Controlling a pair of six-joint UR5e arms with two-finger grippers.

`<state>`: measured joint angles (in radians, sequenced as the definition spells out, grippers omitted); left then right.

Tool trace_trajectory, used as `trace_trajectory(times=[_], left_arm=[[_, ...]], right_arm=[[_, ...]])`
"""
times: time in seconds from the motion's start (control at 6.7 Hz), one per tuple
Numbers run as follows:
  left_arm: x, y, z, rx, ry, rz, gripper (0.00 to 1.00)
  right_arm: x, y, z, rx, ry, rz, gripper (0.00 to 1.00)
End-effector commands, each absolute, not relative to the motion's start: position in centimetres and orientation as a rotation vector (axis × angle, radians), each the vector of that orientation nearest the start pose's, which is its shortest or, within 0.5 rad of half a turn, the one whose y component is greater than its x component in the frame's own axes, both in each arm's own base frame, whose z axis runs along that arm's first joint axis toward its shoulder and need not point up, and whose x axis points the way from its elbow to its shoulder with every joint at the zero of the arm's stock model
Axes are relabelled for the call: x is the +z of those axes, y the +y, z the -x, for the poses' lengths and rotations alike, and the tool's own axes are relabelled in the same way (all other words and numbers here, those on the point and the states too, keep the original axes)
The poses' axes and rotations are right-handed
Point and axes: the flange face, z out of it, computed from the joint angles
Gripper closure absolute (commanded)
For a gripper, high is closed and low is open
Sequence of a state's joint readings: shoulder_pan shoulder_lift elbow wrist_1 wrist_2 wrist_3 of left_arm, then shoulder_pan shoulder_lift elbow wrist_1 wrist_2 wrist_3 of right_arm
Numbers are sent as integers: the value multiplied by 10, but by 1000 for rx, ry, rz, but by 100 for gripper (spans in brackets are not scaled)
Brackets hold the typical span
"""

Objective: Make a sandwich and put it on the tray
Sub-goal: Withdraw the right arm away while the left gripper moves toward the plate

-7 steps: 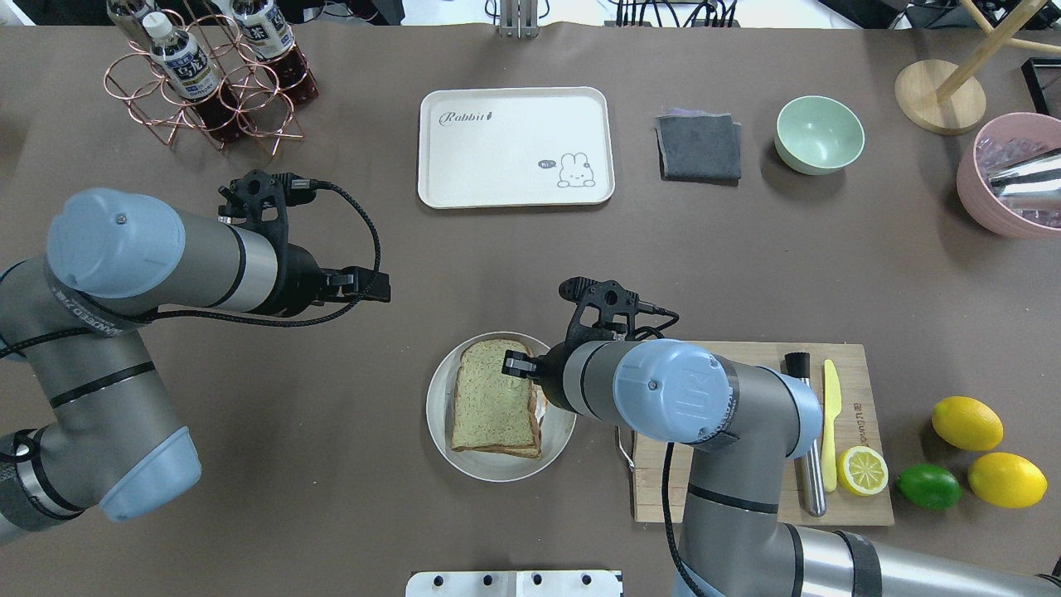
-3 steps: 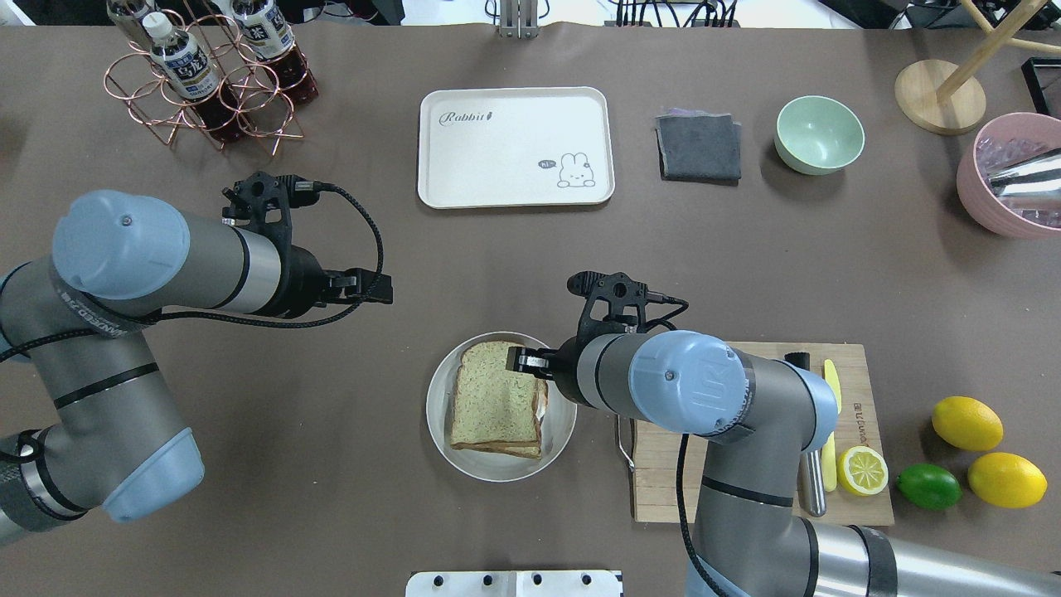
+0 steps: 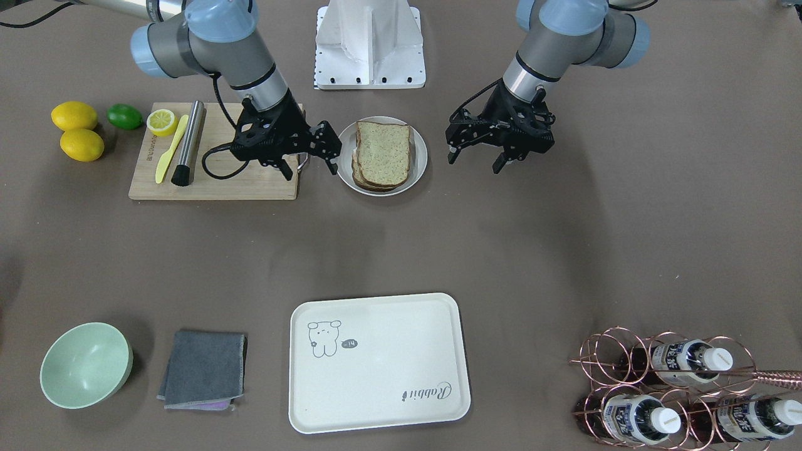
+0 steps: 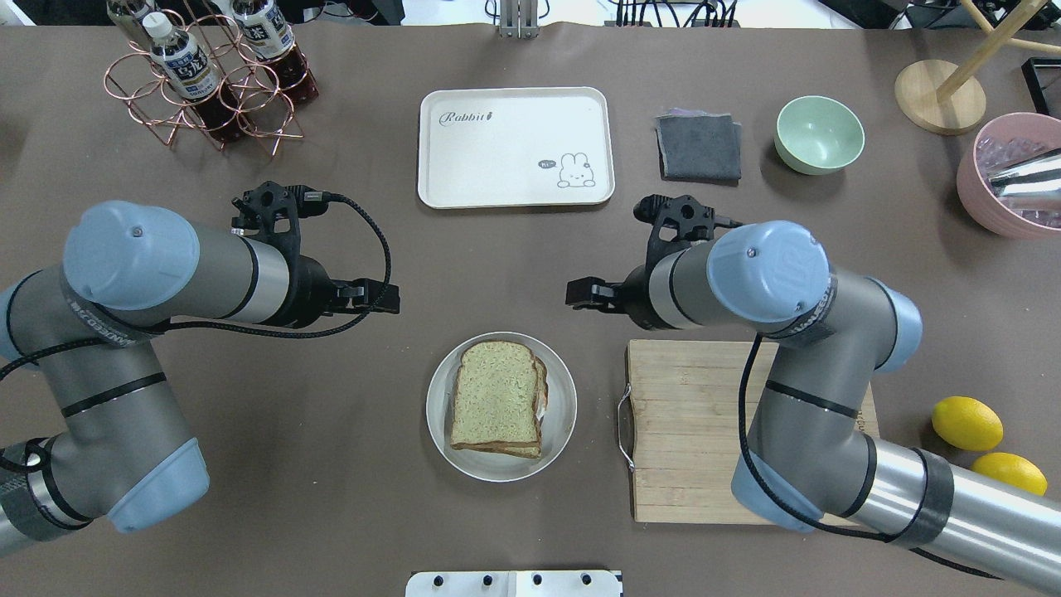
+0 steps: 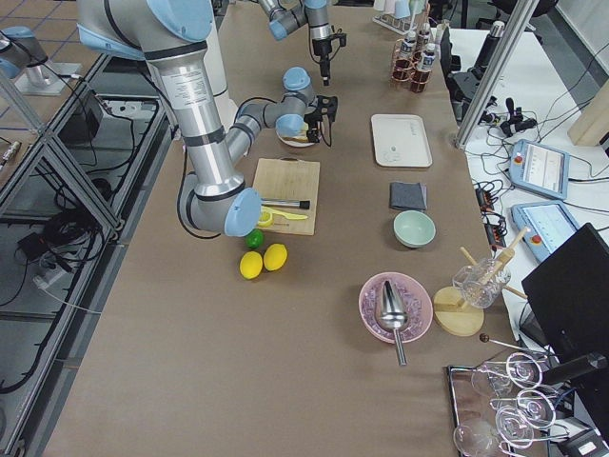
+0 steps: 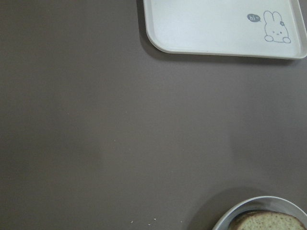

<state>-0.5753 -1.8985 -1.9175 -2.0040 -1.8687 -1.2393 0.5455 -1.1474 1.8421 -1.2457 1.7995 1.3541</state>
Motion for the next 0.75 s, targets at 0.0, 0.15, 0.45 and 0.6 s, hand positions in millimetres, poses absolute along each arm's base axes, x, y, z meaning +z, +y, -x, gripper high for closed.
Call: trace_trajectory(times=[0.0, 0.15, 0.45, 0.6], left_arm=[[268, -387, -439, -25, 1112, -231, 2], [267, -388, -442, -22, 1112, -231, 2], [265, -377, -455, 1, 1115, -217, 2], [263, -381, -462, 1, 1114, -216, 2]], right_arm=[[306, -473, 386, 95, -866, -168, 0], [357, -488, 322, 6, -811, -179, 0], [448, -497, 188, -125, -749, -191, 0], [491, -489, 129, -180, -723, -197, 0]])
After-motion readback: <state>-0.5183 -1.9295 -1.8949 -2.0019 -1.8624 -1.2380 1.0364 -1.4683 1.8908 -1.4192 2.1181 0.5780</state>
